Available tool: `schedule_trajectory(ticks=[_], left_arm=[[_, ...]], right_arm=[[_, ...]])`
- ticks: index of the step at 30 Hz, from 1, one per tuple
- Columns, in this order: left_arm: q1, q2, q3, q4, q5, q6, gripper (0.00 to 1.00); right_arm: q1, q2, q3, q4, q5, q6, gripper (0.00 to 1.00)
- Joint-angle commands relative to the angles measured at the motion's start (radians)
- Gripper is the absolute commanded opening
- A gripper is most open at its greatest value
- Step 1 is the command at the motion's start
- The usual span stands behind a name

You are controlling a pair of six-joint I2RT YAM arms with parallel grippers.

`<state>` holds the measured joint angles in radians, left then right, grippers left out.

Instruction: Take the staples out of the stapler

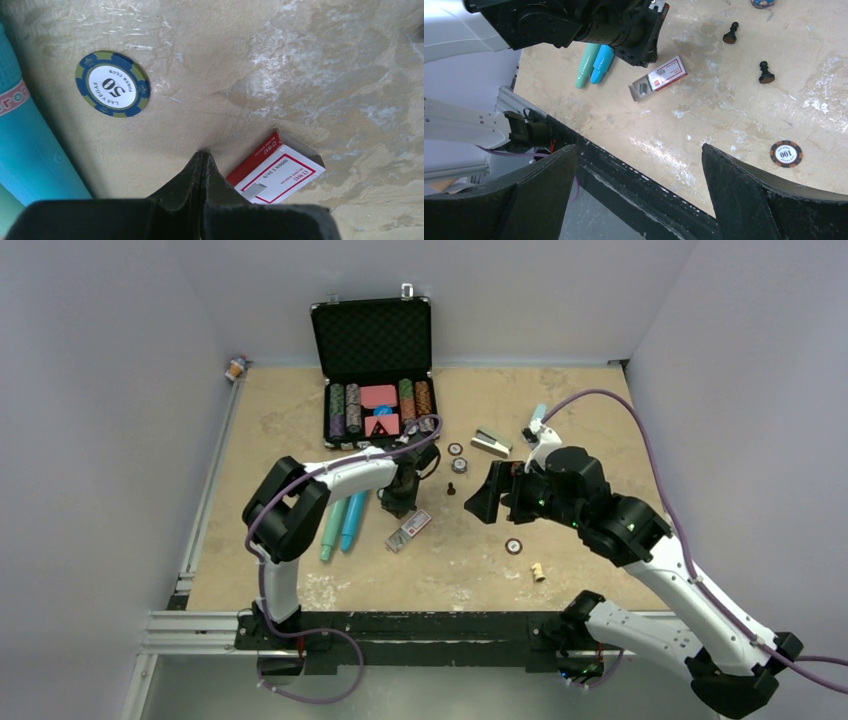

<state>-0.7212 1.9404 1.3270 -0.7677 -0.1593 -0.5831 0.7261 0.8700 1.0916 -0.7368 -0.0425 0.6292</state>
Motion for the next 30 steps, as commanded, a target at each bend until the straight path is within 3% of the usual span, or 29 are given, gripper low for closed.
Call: schedule_trajectory(ticks=[1,7,14,19,24,26,27,30], left_arm=[[-0.029,0.017,-0.013,0.047,0.096,0.0,0.0],[-0.082,-0.003,-0.085,0.142,0.206,0.009,0.0],[-0.097,-0.031,-0.124,0.133,0.252,0.013,0.0],[-0.096,-0.111,-0.13,0.096,0.218,0.008,0.0],[-0.086,-0.157,-0.006,-0.045,0.113,0.0,0.02],[-0.072,-0.181,0.046,-0.121,0.033,-0.024,0.08],[-0.059,-0.196,0.063,-0.145,0.006,-0.039,0.16],[-0.006,-0.243,0.088,-0.19,0.007,-0.048,0.58]], right_arm=[[-0.003,0.001,-0.012,0.001,0.022,-0.002,0.99],[-0.004,0.048,0.025,-0.001,0.041,-0.036,0.99],[-0.005,0.073,0.019,0.041,0.041,-0.037,0.99],[-0.006,0.083,0.0,0.067,0.026,-0.025,0.99],[-0.009,0.083,-0.014,0.072,0.032,0.002,0.99],[-0.009,0.085,-0.023,0.062,0.041,0.016,0.99],[-0.01,0.089,-0.026,0.054,0.056,0.014,0.99],[-0.009,0.113,-0.04,0.02,0.057,-0.022,0.98]])
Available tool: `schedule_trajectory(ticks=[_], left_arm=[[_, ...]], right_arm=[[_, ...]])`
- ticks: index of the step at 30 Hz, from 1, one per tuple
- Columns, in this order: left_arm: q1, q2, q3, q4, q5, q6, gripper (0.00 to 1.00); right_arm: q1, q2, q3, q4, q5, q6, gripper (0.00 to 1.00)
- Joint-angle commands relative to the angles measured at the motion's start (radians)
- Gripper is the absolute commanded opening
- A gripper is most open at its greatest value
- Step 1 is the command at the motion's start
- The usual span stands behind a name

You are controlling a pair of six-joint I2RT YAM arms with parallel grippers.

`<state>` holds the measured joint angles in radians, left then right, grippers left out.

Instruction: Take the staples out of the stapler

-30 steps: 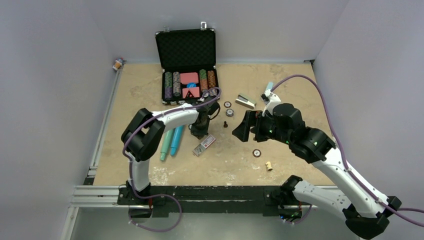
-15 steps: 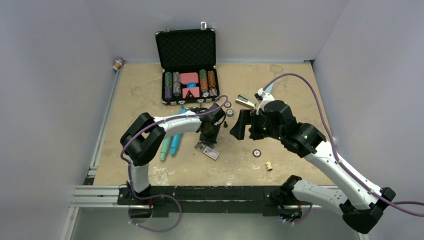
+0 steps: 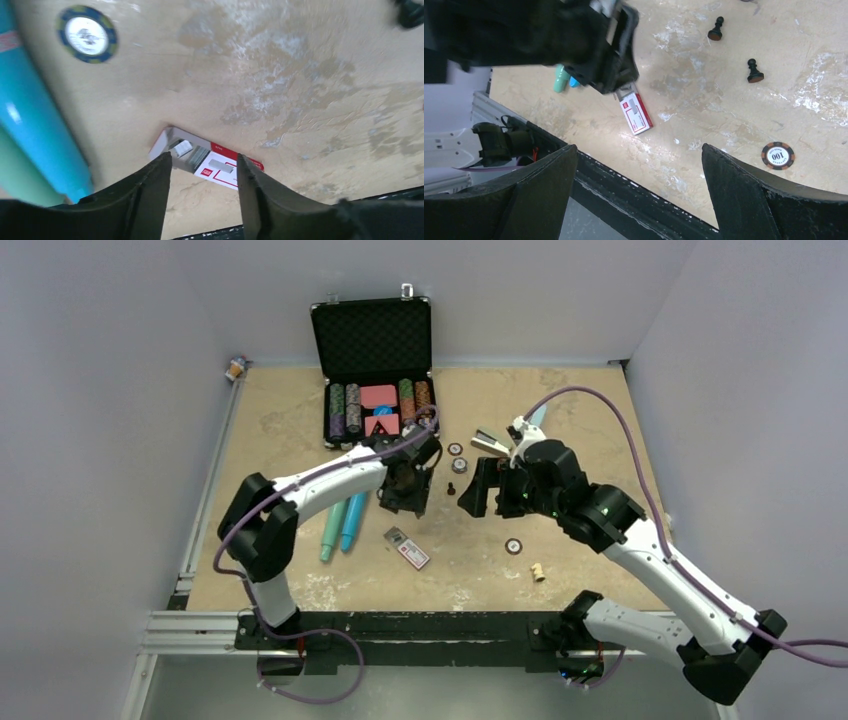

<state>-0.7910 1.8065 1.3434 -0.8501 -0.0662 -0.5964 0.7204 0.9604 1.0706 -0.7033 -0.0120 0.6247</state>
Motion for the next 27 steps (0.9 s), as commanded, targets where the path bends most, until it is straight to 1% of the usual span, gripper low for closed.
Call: schedule_trajectory(ticks=[1,2,3,6,7,8,10,11,12,13,14,15,16,17,18,19,20,22,27], left_arm=[[0.078,-0.124,0.072,-0.116,-0.082,-0.028,0.65],[0.102,-0.138,0.068,-0.121,-0.08,-0.017,0.67],[0.12,-0.154,0.059,-0.123,-0.081,-0.007,0.66],[0.167,-0.182,0.007,-0.108,-0.085,0.02,0.42],[0.179,-0.189,-0.013,-0.101,-0.088,0.026,0.32],[0.193,-0.193,-0.031,-0.092,-0.089,0.031,0.25],[0.209,-0.189,-0.061,-0.07,-0.083,0.048,0.15],[0.212,-0.181,-0.072,-0.059,-0.085,0.055,0.13],[0.214,-0.17,-0.081,-0.048,-0.087,0.062,0.11],[0.216,-0.155,-0.088,-0.039,-0.085,0.068,0.07],[0.218,-0.141,-0.093,-0.029,-0.082,0.072,0.05],[0.221,-0.123,-0.096,-0.021,-0.077,0.074,0.03],[0.226,-0.107,-0.098,-0.009,-0.068,0.077,0.0],[0.234,-0.093,-0.1,0.003,-0.055,0.077,0.0],[0.24,-0.078,-0.102,0.015,-0.046,0.078,0.0],[0.243,-0.065,-0.102,0.022,-0.04,0.077,0.0],[0.247,-0.051,-0.104,0.031,-0.034,0.076,0.0],[0.252,-0.032,-0.109,0.051,-0.015,0.077,0.0],[0.251,0.01,-0.127,0.103,0.034,0.085,0.0]], right_arm=[[-0.004,0.028,-0.03,-0.018,0.021,-0.043,0.97],[-0.004,0.03,-0.055,-0.016,0.016,-0.064,0.96],[-0.004,0.033,-0.079,-0.008,-0.008,-0.079,0.95],[-0.003,0.054,-0.149,0.006,-0.079,-0.101,0.93],[-0.002,0.071,-0.166,0.01,-0.1,-0.106,0.91],[-0.002,0.087,-0.181,0.011,-0.117,-0.107,0.88],[0.002,0.119,-0.203,0.019,-0.144,-0.108,0.83],[0.011,0.133,-0.212,0.025,-0.151,-0.109,0.81],[0.022,0.146,-0.221,0.035,-0.155,-0.11,0.76],[0.034,0.16,-0.226,0.044,-0.158,-0.114,0.68],[0.05,0.177,-0.231,0.058,-0.166,-0.119,0.56],[0.063,0.198,-0.236,0.071,-0.178,-0.123,0.4],[0.08,0.221,-0.24,0.086,-0.2,-0.124,0.25],[0.098,0.249,-0.244,0.099,-0.21,-0.124,0.13],[0.12,0.275,-0.242,0.109,-0.21,-0.121,0.06],[0.147,0.305,-0.237,0.118,-0.206,-0.117,0.02],[0.172,0.335,-0.232,0.127,-0.203,-0.112,0.0],[0.201,0.387,-0.223,0.151,-0.22,-0.107,0.0],[0.21,0.466,-0.241,0.248,-0.274,-0.109,0.0]])
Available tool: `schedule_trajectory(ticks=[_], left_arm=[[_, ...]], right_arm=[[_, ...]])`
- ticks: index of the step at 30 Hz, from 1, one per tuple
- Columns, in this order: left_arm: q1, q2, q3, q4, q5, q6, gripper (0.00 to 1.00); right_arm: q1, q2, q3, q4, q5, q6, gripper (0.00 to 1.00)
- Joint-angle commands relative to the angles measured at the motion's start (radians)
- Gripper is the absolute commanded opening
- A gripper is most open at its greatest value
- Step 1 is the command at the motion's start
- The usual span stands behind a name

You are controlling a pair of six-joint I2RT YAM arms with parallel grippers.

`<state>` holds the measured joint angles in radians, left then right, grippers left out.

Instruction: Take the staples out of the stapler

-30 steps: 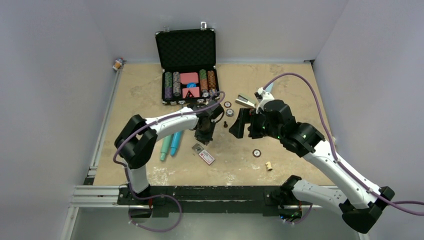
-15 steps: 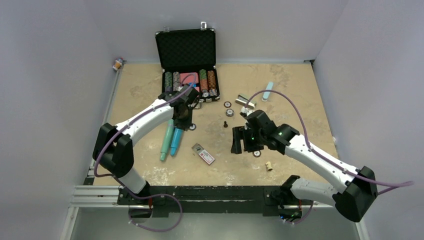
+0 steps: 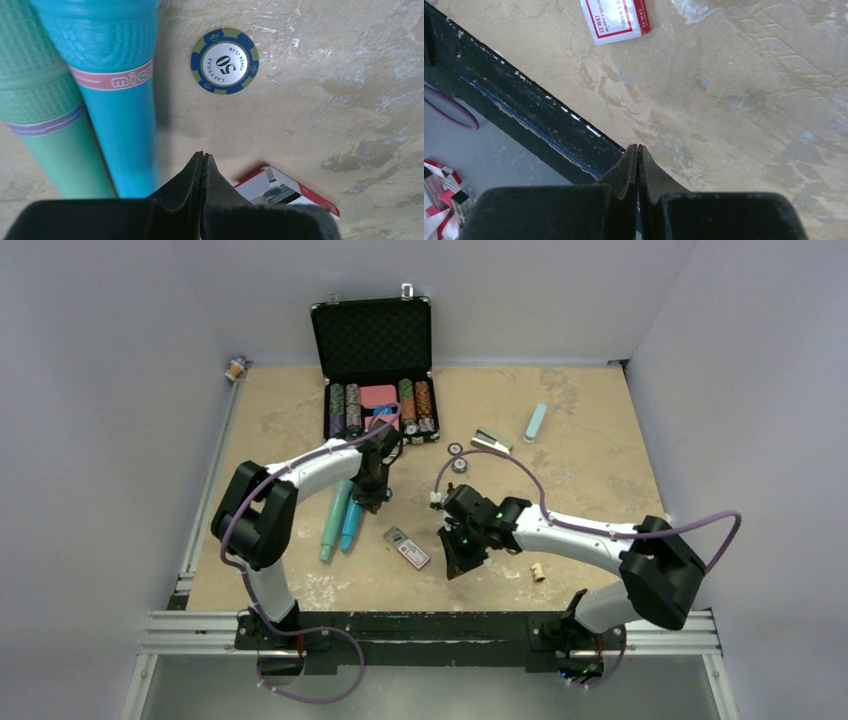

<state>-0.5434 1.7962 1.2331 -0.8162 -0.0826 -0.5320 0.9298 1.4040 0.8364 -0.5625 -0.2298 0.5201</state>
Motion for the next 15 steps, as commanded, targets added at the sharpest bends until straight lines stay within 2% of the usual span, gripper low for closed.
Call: schedule_trajectory(ticks=[1,8,15], left_arm=[[0.004,0.028,-0.021,0.074,0.056,0.022,0.0],[0.004,0.04,-0.064,0.114,0.11,0.035,0.0],[0.004,0.068,-0.073,0.127,0.157,0.05,0.0]], right_arm=[[0.001,0.038,-0.007,0.117,-0.058,-0.009,0.0],[-0.001,0.132,-0.018,0.23,-0.146,-0.023,0.0],[0.0,0.185,-0.021,0.264,-0.176,-0.026,0.0]])
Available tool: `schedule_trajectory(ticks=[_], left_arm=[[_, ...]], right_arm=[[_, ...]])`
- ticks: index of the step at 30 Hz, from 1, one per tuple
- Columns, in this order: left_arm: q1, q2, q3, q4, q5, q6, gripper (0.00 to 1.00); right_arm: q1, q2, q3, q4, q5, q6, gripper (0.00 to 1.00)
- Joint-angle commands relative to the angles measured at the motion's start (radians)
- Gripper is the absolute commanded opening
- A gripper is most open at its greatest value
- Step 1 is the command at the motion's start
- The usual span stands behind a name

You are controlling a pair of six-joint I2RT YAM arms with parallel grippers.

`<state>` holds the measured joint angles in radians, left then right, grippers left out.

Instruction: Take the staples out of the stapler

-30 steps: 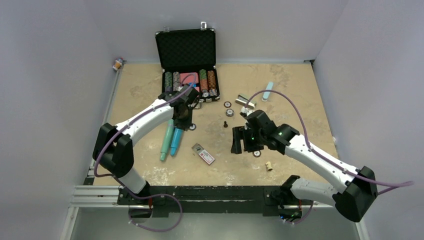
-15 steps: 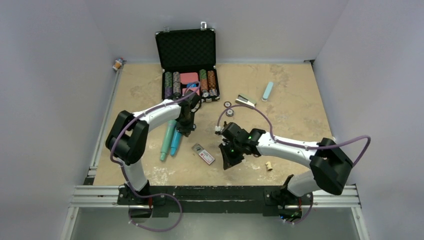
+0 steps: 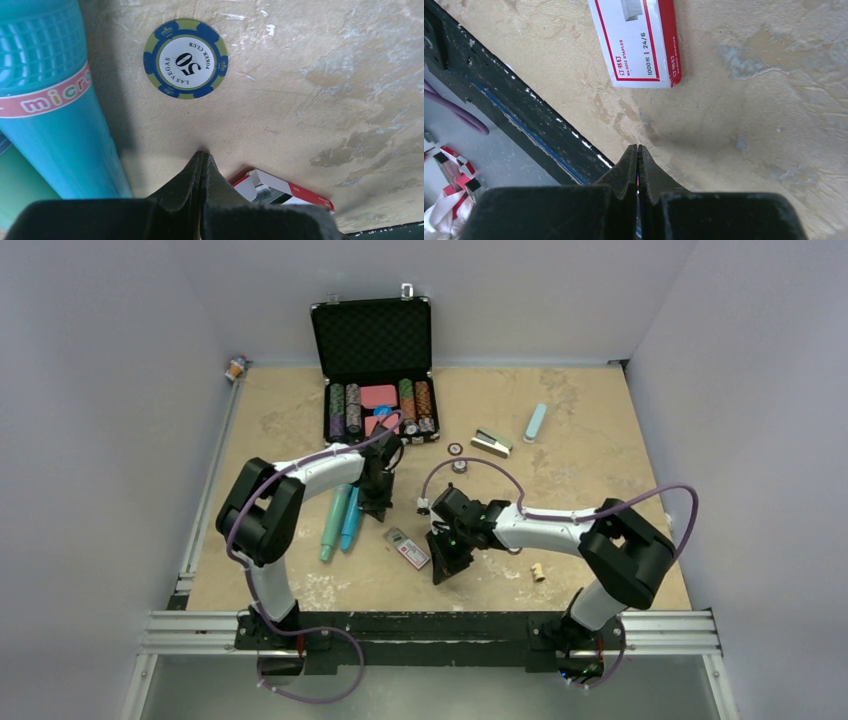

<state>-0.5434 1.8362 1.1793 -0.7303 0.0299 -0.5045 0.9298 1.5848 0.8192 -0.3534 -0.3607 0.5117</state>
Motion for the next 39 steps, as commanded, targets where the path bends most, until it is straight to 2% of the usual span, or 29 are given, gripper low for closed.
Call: schedule_trajectory(ticks=[1,22,31,39], left_arm=[[0.004,0.031,-0.021,0.043,0.047,0.024,0.0],[-0.021,0.05,-0.126,0.087,0.104,0.018,0.0],[-0.051,0.021,-0.143,0.063,0.058,0.0,0.0],[-0.052,0.021,-0.096,0.0,0.006,0.032,0.0]], right_arm=[[0.0,0.006,-0.001,0.055,-0.044,-0.018,0.0],[-0.014,0.089,0.051,0.046,0.015,-0.008,0.0],[-0.05,0.106,0.079,0.038,0.043,-0.011,0.0],[-0.055,0.132,0.106,0.04,0.025,-0.032,0.0]])
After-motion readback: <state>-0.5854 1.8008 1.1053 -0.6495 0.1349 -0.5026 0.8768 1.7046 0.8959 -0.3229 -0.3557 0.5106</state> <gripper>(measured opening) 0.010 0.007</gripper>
